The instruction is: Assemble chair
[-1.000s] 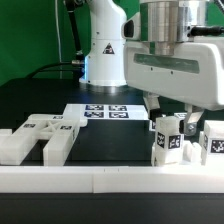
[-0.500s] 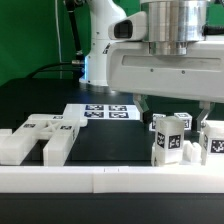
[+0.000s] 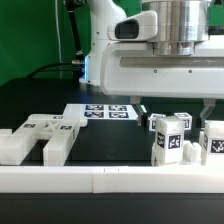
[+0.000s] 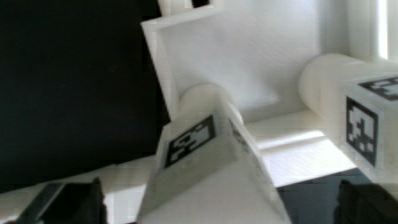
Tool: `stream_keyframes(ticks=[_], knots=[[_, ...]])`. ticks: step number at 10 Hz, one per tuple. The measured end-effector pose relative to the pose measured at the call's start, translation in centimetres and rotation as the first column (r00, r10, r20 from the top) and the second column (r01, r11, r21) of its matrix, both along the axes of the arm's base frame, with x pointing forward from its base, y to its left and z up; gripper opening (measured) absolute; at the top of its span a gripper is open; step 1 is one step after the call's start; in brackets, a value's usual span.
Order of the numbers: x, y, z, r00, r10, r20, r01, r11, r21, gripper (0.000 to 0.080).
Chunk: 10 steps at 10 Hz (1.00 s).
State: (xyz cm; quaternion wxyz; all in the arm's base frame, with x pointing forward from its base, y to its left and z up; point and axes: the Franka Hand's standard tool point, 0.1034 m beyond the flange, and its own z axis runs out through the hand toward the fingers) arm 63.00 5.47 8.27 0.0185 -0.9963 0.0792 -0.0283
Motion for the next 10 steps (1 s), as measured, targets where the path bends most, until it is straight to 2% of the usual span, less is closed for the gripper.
stream_keyframes(ticks=[3, 6, 8, 9, 10], knots=[[0.01, -0.44, 0.00, 0.976, 0.216, 0.000, -0.216, 0.976, -0.031, 0.0649], [0.01, -0.48, -0.01, 0.977, 0.215, 0.000, -0.215, 0.976, -0.030, 0.0622], [0.02, -0.50, 0.00, 0.981, 0.195, 0.000, -0.195, 0.980, -0.029, 0.0289], [0.02, -0.49, 0.00, 0.981, 0.193, 0.000, -0.192, 0.981, -0.029, 0.0291], [0.01, -0.46, -0.01, 0.996, 0.085, 0.000, -0.085, 0.996, -0.021, 0.0291]])
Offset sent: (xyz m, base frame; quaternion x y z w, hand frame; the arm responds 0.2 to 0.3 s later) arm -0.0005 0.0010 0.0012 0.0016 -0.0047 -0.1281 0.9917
